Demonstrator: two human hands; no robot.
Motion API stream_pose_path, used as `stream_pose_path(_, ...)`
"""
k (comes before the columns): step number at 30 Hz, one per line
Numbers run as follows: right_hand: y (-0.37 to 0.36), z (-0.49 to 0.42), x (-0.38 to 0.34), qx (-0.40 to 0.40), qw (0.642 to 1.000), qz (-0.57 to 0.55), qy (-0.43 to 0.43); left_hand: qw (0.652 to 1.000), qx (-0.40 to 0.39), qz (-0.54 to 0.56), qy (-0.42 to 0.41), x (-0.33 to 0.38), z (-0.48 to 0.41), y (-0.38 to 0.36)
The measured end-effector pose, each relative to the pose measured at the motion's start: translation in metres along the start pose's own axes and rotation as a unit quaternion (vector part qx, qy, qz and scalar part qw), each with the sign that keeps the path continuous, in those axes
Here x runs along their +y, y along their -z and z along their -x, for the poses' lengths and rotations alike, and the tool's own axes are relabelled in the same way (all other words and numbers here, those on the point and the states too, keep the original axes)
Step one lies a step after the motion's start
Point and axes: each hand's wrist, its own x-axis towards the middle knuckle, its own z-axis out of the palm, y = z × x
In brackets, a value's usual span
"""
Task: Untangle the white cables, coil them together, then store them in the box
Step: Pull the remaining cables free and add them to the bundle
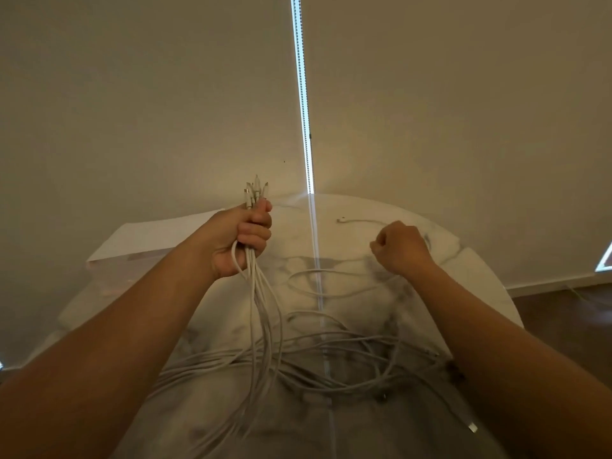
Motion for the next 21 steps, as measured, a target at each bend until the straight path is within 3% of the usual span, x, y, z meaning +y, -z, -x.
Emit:
stream_pose_path(3, -0.004, -0.010, 0.027, -0.018, 0.992, 0.074, -0.105, 0.999, -0.026, -0.044, 0.004, 0.002, -0.002, -0.001)
stream_pose_path(6, -0.009, -0.011, 0.029, -0.041, 0.987, 0.081, -0.132, 0.996, -0.045, -0.075, 0.031, 0.005, -0.007, -0.001)
stream_pose_path(10, -0.003, -0.017, 0.015, -0.018, 0.990, 0.020, -0.141, 0.992, -0.017, -0.114, 0.044, 0.006, -0.011, -0.005)
stream_pose_path(12, 0.002, -0.019, 0.008, 0.018, 0.985, -0.090, -0.144, 0.989, 0.020, -0.148, 0.018, 0.005, -0.014, -0.006)
stream_pose_path(14, 0.011, -0.015, -0.004, 0.017, 0.934, -0.319, -0.158, 0.985, 0.049, -0.166, -0.004, 0.003, -0.017, -0.006)
stream_pose_path(16, 0.021, -0.001, -0.020, -0.038, 0.829, -0.536, -0.153, 0.984, 0.069, -0.165, -0.012, 0.000, -0.020, -0.007)
stream_pose_path(17, 0.025, 0.008, -0.029, -0.064, 0.791, -0.593, -0.139, 0.984, 0.075, -0.163, -0.013, -0.001, -0.022, -0.007)
stream_pose_path(19, 0.028, 0.027, -0.046, -0.086, 0.763, -0.633, -0.098, 0.984, 0.084, -0.156, -0.009, -0.005, -0.025, -0.008)
stream_pose_path(21, 0.027, 0.048, -0.063, -0.073, 0.786, -0.613, -0.039, 0.984, 0.088, -0.152, -0.001, -0.008, -0.027, -0.007)
